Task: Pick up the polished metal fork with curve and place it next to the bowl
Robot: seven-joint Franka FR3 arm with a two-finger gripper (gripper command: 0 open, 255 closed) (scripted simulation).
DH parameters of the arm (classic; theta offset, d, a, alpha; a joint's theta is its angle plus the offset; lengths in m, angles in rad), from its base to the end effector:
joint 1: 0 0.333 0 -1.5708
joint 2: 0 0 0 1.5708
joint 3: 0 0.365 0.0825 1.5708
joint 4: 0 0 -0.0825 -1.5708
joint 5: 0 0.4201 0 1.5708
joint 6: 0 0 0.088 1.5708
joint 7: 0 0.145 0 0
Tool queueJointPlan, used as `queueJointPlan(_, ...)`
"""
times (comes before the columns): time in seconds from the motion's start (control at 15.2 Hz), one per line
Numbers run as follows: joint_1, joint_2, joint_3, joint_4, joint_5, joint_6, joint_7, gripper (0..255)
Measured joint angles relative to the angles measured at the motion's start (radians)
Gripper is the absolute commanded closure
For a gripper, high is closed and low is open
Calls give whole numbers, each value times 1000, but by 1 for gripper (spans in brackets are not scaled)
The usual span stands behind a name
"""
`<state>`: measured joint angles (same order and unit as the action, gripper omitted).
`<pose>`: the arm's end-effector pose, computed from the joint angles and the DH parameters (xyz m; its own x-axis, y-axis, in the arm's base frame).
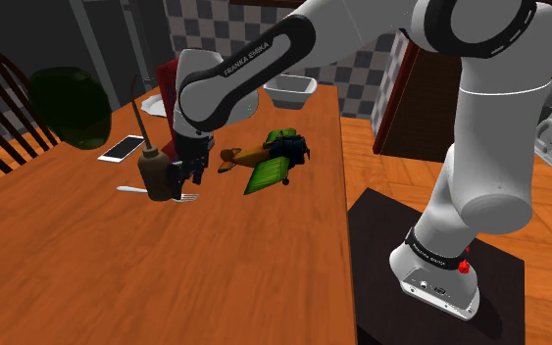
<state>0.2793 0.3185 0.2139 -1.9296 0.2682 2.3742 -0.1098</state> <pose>0.5959 0.3239 0.3284 0.9176 0.3763 0.1285 0.3973 -0.8805 -0.2587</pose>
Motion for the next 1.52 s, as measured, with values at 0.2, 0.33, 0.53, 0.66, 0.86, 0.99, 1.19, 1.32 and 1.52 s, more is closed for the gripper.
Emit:
queueJointPlan(0.2,3,10,1,-4,0,16,1,0)
queueJointPlan(0.33,4,12,1,-5,0,18,1,0)
queueJointPlan(0.53,4,12,1,-5,0,18,1,255)
queueJointPlan(0.66,4,12,1,-4,0,18,1,255)
queueJointPlan(0.86,4,12,2,-4,0,18,1,255)
queueJointPlan(0.99,4,12,2,-5,0,18,0,255)
queueJointPlan(1.19,4,12,2,-5,0,18,0,255)
queueJointPlan(1.32,4,5,1,3,-2,3,5,255)
queueJointPlan(1.52,3,-17,0,13,-4,-28,13,255)
